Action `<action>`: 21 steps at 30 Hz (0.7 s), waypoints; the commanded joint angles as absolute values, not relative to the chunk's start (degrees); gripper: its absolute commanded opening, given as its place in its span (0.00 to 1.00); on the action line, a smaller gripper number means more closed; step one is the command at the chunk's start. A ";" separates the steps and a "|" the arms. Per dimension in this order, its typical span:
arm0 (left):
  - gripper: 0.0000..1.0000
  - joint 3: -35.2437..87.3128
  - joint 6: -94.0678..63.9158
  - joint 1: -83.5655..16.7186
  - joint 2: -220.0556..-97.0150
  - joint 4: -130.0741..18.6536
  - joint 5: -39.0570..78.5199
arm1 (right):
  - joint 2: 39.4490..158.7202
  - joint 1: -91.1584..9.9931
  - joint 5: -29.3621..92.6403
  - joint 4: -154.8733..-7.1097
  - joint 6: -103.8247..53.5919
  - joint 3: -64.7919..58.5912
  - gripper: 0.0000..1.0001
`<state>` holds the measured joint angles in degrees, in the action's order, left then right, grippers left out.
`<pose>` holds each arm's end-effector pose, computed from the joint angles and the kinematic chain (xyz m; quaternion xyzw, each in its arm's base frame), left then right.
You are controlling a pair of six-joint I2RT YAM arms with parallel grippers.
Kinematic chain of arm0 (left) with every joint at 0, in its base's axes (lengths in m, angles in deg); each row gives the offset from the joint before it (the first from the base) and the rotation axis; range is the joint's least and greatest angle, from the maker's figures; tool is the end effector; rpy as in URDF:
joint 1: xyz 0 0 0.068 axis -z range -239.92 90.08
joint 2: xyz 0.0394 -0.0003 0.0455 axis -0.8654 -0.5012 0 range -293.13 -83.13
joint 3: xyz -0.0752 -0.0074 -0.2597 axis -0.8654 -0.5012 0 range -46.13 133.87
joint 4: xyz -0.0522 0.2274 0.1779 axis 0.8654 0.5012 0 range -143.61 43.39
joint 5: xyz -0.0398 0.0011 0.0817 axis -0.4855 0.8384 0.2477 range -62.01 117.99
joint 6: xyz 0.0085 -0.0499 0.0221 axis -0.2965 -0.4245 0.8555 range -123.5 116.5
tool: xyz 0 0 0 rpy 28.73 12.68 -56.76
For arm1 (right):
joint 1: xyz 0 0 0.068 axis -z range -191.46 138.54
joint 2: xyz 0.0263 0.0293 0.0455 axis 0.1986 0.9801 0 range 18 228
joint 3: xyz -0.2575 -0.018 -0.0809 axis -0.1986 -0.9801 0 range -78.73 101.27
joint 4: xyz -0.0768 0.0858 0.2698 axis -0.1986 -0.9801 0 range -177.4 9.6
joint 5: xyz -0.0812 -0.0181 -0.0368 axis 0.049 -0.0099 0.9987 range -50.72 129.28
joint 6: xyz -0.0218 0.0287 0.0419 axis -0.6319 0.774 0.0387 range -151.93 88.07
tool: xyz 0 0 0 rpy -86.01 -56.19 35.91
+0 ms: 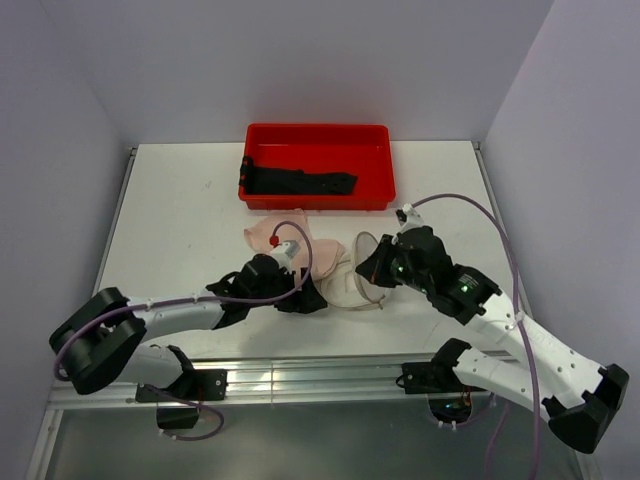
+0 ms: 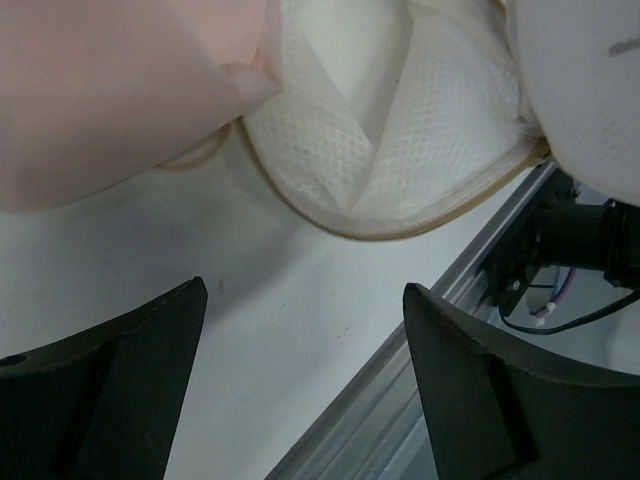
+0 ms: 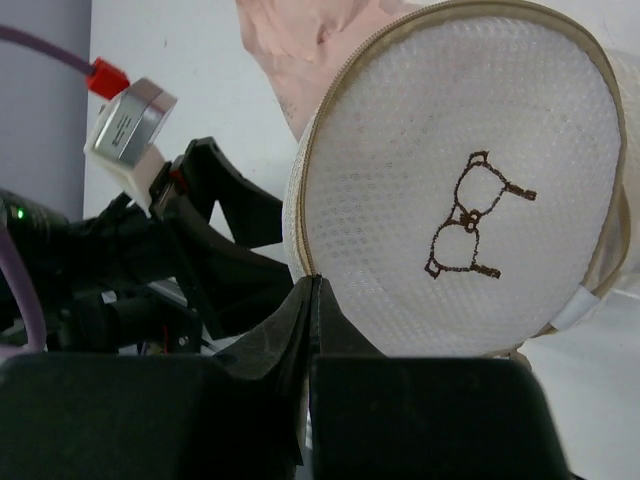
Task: Place the bra in the laundry bag and zip it closed
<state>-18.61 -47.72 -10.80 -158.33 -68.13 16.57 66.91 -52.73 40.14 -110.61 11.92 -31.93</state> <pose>0.1764 -0.2151 0.1401 0.0847 0.8723 -0.4046 0.2613 0.1680 0.1469 0.3007 0.0233 0.8756 0.3215 0.3597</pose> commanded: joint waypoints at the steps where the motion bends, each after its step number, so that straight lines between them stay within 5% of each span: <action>1: 0.87 -15.11 -52.36 -9.57 -161.61 -77.15 13.23 | 61.88 -52.94 39.54 -112.04 12.36 -35.04 0.00; 9: 0.77 -13.00 -55.61 -7.19 -168.91 -79.80 14.71 | 60.54 -52.94 37.26 -110.01 10.88 -34.00 0.00; 13: 0.63 -11.34 -55.09 -5.61 -169.70 -79.01 18.23 | 59.84 -52.94 36.82 -110.02 10.26 -34.00 0.00; 17: 0.35 -11.07 -53.51 -4.29 -167.78 -75.77 22.01 | 59.14 -52.85 37.35 -110.54 9.47 -33.82 0.00; 18: 0.18 -11.15 -52.90 -4.03 -166.72 -74.89 23.67 | 58.96 -52.85 37.52 -110.63 9.12 -33.65 0.00; 21: 0.00 -11.86 -51.67 -2.97 -160.58 -71.63 26.75 | 59.40 -52.85 38.92 -112.03 7.10 -31.28 0.00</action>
